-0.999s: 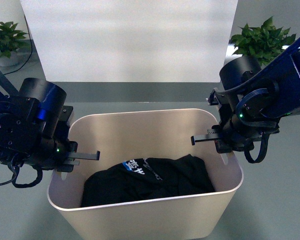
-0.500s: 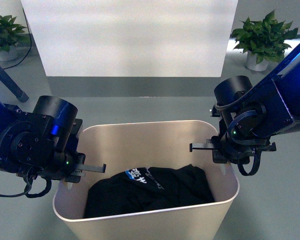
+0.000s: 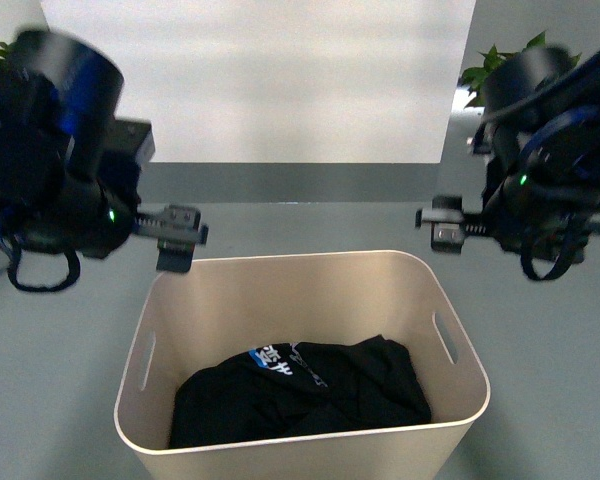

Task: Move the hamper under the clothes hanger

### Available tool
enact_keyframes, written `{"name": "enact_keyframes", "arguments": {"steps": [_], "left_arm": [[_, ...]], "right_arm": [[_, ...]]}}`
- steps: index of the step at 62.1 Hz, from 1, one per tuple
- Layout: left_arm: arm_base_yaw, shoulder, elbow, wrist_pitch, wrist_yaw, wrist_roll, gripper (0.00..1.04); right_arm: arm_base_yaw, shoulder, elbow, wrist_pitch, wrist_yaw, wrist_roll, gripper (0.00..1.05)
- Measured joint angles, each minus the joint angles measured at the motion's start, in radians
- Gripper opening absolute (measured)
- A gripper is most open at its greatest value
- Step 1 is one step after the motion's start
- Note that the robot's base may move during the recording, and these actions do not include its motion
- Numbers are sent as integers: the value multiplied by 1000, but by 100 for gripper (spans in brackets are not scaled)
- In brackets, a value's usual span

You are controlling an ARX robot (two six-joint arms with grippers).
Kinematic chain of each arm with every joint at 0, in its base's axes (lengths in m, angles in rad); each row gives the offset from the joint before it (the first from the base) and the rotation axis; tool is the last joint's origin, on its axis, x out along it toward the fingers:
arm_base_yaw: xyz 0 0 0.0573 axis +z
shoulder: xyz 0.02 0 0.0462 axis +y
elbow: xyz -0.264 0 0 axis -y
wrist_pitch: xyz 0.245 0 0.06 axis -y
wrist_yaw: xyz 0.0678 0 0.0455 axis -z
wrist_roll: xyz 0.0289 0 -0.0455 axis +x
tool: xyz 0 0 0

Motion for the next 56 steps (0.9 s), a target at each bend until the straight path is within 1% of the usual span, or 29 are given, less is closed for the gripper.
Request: {"name": "enact_keyframes", "arguments": {"steps": [3,5,7,9,13,16,19,21,23,26,27,31,34,38,40,43,44,46,47,50,52,56], "left_arm": [[-3,-53,8,-24,-4,0,95],[-5,-105,16,-45,-10,6,100],[-9,-158,23,-58,-13,11,98],[-11,-197,28,-69,-11,14,98],[-14,-252,29,-68,-9,22,98],[-20,-332,24,-29,-12,39,98],[-32,-418,-10,61,-47,70,98],[-45,-482,-58,156,-83,106,98],[-62,-550,-127,272,-88,134,98],[-76,-604,-186,355,-74,144,98],[-87,-645,-232,410,-58,145,98],[-113,-726,-327,503,-24,132,98],[-156,-837,-459,597,13,116,98],[-187,-935,-573,645,33,103,98],[-195,-960,-605,650,37,101,98],[-211,-1010,-626,581,-25,76,93],[-212,-1029,-627,526,-56,68,90],[-208,-1047,-632,472,-84,57,86],[-197,-1063,-642,427,-116,47,83],[-178,-1085,-669,380,-127,33,77],[-150,-1108,-710,360,-129,22,70],[-117,-1154,-781,359,-77,14,56]], "right_arm": [[-3,-53,1,-18,9,-6,83],[-4,-106,3,-33,22,-19,90],[-4,-156,8,-45,28,-31,97],[-3,-192,13,-51,32,-40,99],[1,-239,16,-50,51,-63,97],[13,-305,13,-19,100,-108,97],[29,-376,-23,76,166,-166,97],[43,-429,-73,181,209,-198,97],[59,-488,-140,307,228,-216,97],[74,-534,-200,411,236,-226,97],[87,-566,-242,478,249,-237,97],[119,-629,-330,615,289,-266,97],[167,-702,-447,780,320,-301,97],[200,-745,-527,890,322,-320,97],[209,-754,-542,912,314,-327,97],[208,-782,-551,846,231,-314,91],[200,-800,-560,794,177,-309,88],[192,-819,-577,748,133,-305,85],[182,-838,-601,713,102,-302,81],[166,-865,-645,691,69,-299,76],[142,-897,-705,692,44,-293,69],[95,-953,-804,718,16,-287,55]]}}
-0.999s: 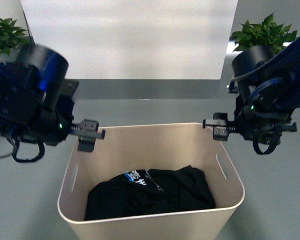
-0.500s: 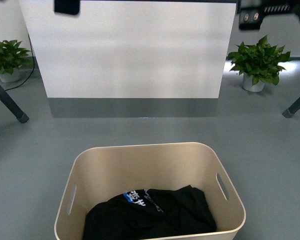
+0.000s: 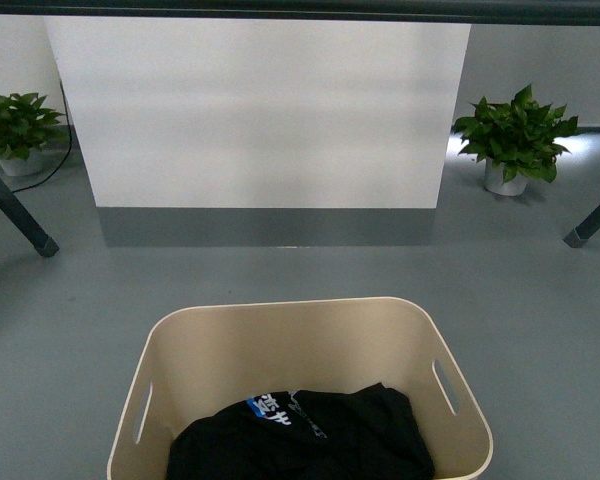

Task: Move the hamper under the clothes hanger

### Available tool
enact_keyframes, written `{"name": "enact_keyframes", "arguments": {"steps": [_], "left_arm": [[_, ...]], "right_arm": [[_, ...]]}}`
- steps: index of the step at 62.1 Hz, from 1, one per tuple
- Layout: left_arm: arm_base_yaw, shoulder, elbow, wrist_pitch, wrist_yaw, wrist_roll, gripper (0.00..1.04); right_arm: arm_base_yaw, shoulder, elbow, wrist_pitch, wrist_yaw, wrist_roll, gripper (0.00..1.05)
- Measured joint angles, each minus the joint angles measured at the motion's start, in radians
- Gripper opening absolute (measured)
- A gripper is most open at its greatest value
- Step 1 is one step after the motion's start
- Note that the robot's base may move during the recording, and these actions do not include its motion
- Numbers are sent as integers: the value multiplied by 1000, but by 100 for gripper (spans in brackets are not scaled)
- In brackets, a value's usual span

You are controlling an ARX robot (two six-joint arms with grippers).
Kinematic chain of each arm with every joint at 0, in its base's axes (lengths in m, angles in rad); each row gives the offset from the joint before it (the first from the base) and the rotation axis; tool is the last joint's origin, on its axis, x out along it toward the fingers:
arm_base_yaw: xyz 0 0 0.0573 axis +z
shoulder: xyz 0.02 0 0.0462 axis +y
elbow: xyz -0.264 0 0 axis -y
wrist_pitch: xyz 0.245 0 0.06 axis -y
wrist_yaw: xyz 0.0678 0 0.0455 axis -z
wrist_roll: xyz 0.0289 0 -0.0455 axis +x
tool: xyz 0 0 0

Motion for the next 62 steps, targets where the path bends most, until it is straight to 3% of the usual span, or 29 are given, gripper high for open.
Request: {"name": "enact_keyframes", "arguments": {"steps": [15,32,35,39,44,62], "left_arm": [[121,-172,-164,4,114,-16,3],[194,-313,-255,-45,185,-16,3],[246,-344,-268,-64,262,-16,3],[286,-377,-281,-82,277,-17,3],[295,-405,-290,-99,279,-17,3],[296,-516,-323,-176,285,-17,3]], "right_arm": [[-102,-201,-261,60,-110,4,2],[-171,-367,-404,42,-176,5,2],[-182,-401,-426,28,-187,5,2],[-196,-440,-447,11,-204,5,2],[-248,-482,-468,-13,-271,5,2],[-277,-632,-517,-110,-280,6,2]]}}
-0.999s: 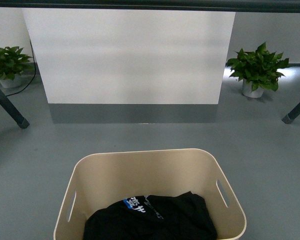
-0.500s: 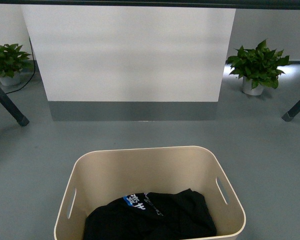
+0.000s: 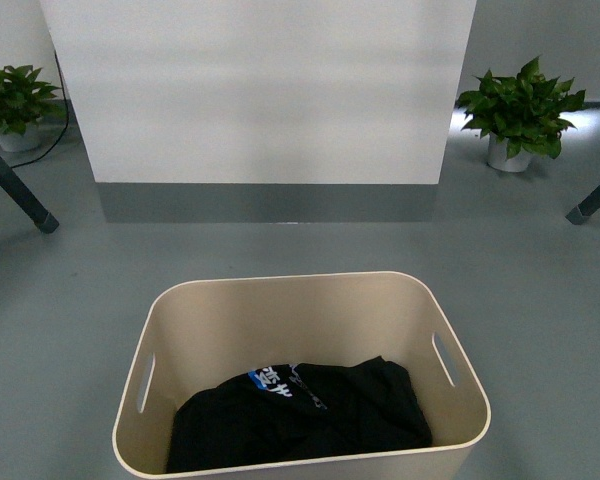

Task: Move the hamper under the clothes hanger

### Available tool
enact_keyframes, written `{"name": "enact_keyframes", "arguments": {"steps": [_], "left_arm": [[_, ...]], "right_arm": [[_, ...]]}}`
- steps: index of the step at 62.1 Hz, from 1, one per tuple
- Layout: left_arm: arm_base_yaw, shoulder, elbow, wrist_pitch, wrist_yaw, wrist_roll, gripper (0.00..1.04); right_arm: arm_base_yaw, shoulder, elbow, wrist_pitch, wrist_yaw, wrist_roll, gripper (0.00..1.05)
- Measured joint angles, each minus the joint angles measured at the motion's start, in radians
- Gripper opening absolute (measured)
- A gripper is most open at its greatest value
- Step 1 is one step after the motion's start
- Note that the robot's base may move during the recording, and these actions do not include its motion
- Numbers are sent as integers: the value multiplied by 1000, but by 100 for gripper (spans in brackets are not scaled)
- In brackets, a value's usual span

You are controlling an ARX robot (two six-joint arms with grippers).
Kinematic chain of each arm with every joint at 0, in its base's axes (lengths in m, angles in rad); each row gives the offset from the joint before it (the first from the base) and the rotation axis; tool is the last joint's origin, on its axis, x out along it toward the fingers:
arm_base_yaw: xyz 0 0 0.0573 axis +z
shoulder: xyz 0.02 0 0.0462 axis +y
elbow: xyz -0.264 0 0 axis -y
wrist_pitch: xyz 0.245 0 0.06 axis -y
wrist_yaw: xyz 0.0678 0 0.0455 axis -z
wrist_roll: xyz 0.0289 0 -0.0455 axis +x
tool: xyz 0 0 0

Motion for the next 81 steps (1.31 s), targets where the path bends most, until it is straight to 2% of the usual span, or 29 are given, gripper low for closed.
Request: {"name": "enact_keyframes", "arguments": {"steps": [14,45,53,73,79,81], "left_arm": [[0,-60,-19,-16,1,0,3],[0,-195,-19,-153,1,0,3],[0,-334,-18,-317,1,0,3],[0,-364,-18,-329,1,0,3],[0,-364,-18,-329,0,0,3],[0,-364,-18,-329,0,0,3]], "right_arm": [[0,-69,-50,-13,0,0,2],[0,-299,-50,-233,0,0,2],[0,-337,-50,-271,0,0,2],[0,-431,-50,-365,-1,0,2],[0,-556,-50,-524,-2,0,2],[0,-579,-50,-533,-2,0,2]]}}
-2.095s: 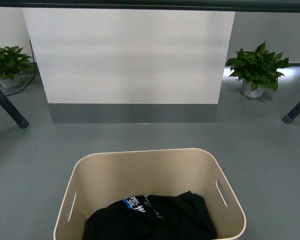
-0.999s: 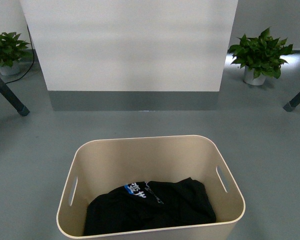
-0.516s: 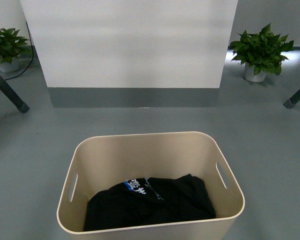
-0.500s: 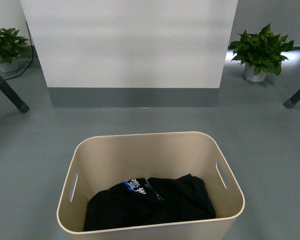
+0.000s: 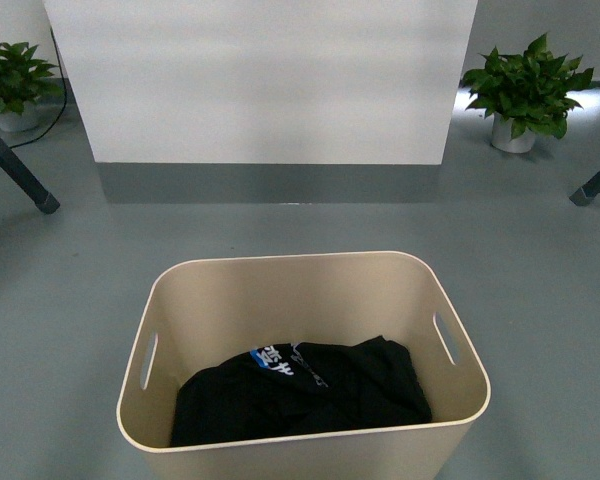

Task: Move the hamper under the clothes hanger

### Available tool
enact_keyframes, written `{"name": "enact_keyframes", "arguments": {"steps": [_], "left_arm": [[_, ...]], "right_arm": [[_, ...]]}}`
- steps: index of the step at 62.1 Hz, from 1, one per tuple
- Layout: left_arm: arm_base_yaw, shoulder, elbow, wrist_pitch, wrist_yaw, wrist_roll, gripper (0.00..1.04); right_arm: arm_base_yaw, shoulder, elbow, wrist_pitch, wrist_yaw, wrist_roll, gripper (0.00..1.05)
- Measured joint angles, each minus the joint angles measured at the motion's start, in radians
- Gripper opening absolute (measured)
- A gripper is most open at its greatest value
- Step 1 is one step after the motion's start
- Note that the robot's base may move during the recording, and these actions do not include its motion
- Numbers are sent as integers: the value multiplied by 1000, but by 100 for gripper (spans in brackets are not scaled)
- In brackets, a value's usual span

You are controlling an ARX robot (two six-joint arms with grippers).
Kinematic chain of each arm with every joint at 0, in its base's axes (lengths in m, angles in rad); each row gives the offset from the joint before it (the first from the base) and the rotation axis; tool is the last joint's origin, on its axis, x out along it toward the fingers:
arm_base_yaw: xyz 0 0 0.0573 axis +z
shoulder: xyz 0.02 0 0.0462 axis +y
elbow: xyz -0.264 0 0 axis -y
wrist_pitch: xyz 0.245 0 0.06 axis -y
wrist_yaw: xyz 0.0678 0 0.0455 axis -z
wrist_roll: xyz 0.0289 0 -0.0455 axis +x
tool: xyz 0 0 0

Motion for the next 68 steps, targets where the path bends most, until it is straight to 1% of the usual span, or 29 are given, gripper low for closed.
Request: {"name": "enact_keyframes", "arguments": {"steps": [27,29,30,31,34,42,44,47,49,53,65,68], "left_arm": [[0,0,0,0,0,0,3],[0,0,0,0,0,-1,4],[0,0,0,0,0,-1,6],[0,0,0,0,0,-1,11],[0,0,0,0,0,-1,22],[0,0,0,0,0,-1,43],[0,0,0,0,0,-2,47],[0,0,0,0,0,-1,56],[0,0,0,0,0,-1,60],[0,0,0,0,0,-1,72],[0,0,0,0,0,-1,100],[0,0,0,0,0,0,99]], "right_arm": [[0,-20,0,-6,0,0,2],[0,-20,0,-6,0,0,4],[0,-20,0,-6,0,0,6],[0,-20,0,-6,0,0,11],[0,-20,0,-6,0,0,22],[0,-20,0,-6,0,0,43],[0,-20,0,-6,0,0,46],[0,-20,0,-6,0,0,55],[0,-20,0,-6,0,0,59],[0,-20,0,-6,0,0,71],[0,-20,0,-6,0,0,98],[0,-20,0,-6,0,0,98]]}}
